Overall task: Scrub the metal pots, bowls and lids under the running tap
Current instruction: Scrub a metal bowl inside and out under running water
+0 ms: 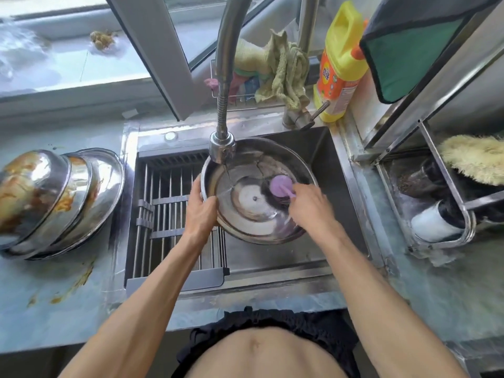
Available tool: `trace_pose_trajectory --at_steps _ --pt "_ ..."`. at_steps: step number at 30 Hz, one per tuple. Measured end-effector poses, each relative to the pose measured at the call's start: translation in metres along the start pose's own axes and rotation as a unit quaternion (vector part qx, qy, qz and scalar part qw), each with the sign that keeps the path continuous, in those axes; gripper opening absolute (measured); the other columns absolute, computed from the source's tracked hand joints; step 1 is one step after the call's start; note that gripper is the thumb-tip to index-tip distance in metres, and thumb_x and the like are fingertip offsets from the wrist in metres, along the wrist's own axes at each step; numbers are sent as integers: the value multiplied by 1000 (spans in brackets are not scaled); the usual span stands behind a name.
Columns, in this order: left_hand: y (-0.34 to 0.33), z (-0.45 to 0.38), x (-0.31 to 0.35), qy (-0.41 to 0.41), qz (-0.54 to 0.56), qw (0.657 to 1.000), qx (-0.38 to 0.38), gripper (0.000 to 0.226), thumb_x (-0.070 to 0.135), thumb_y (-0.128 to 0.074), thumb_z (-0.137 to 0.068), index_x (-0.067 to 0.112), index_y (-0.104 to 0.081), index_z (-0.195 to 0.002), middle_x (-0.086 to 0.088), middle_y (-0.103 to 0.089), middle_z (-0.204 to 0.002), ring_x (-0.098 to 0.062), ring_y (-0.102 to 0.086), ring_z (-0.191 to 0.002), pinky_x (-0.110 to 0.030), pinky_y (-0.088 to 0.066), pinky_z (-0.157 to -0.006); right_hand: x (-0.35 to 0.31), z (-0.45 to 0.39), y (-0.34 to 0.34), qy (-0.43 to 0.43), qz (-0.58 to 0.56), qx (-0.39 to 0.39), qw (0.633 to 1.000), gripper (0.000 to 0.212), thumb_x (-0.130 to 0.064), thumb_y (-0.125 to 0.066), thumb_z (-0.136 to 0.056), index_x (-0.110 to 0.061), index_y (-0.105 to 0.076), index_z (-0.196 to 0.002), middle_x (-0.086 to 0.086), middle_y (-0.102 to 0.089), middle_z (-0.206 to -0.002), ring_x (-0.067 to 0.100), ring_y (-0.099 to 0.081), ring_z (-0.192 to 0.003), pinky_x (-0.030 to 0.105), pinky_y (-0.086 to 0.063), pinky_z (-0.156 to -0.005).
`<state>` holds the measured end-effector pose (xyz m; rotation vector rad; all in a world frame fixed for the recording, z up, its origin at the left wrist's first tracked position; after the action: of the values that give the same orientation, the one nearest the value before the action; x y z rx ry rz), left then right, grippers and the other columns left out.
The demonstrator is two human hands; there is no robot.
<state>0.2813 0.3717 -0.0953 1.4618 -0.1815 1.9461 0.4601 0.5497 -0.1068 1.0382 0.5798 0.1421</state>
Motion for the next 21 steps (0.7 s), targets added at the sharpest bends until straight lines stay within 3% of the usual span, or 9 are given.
trace_pose_trajectory --at_steps 2,4,7,10,14,18,19,21 --pt "3 -2 0 -1 0 1000 -2 72 -13 -49 -79 20 -52 -142 11 -62 -115 6 -64 -97 -18 -55 -84 -20 -7 -14 22 -54 -25 998 31 -14 -46 -97 -14 -68 -118 19 -66 -111 38 -63 -95 33 -42 -68" --pt "3 -2 0 0 4 1000 -5 70 -9 -52 -76 19 -56 -140 10 -65 -115 0 -65 -102 -26 -56 -88 -44 -7 -28 40 -101 -49 993 35 -12 -44 -99 -17 -67 -125 17 -69 -105 32 -65 -82 34 -48 -66" --pt "5 -3 0 -3 5 1000 -2 62 -1 -58 -73 21 -62 -131 6 -72 -110 -4 -69 -99 -29 -54 -86 -96 7 -48 136 -94 -107 980 32 -11 -48 -98 -17 -68 -123 8 -68 -94 16 -60 -64 33 -49 -57" --pt "15 -2 -2 9 22 1000 8 62 -1 -57 -70 33 -64 -121 7 -73 -111 -10 -70 -103 -35 -58 -90 -99 -1 -39 147 -45 -107 982 37 -9 -51 -93 -22 -67 -123 8 -67 -94 25 -62 -71 33 -44 -58" --pt "15 2 2 10 34 999 -11 66 -14 -51 -73 31 -65 -119 3 -74 -106 -13 -72 -95 -29 -59 -74 -82 -20 -18 95 9 -57 994 46 -3 -49 -85 -18 -64 -125 16 -68 -108 36 -66 -96 38 -49 -73" --pt "17 -1 8 12 22 1000 1 62 -11 -52 -72 35 -67 -111 8 -75 -98 -15 -71 -97 -35 -59 -81 -107 9 -46 170 -22 -120 978 41 -4 -52 -91 -24 -64 -124 2 -67 -80 21 -62 -60 34 -47 -51" --pt "18 0 8 17 21 1000 -1 63 -10 -51 -72 36 -67 -113 10 -75 -93 -15 -72 -91 -36 -60 -75 -100 3 -41 150 -29 -118 981 46 -4 -52 -89 -28 -64 -126 4 -68 -82 21 -62 -61 34 -47 -52" --pt "19 5 11 30 22 999 -14 64 -9 -51 -75 33 -65 -120 6 -73 -88 -14 -72 -77 -35 -58 -58 -80 -19 -27 96 -15 -87 991 51 -5 -49 -84 -27 -63 -128 13 -70 -101 31 -68 -85 35 -48 -67"
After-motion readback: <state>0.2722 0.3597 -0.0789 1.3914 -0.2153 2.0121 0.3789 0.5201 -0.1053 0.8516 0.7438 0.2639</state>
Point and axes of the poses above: each hand's wrist, its own z-axis away from the middle knuckle, its own y-axis out of the back of the hand, x = y × z, the point moved 8 cm from there along -z, towards the middle knuckle
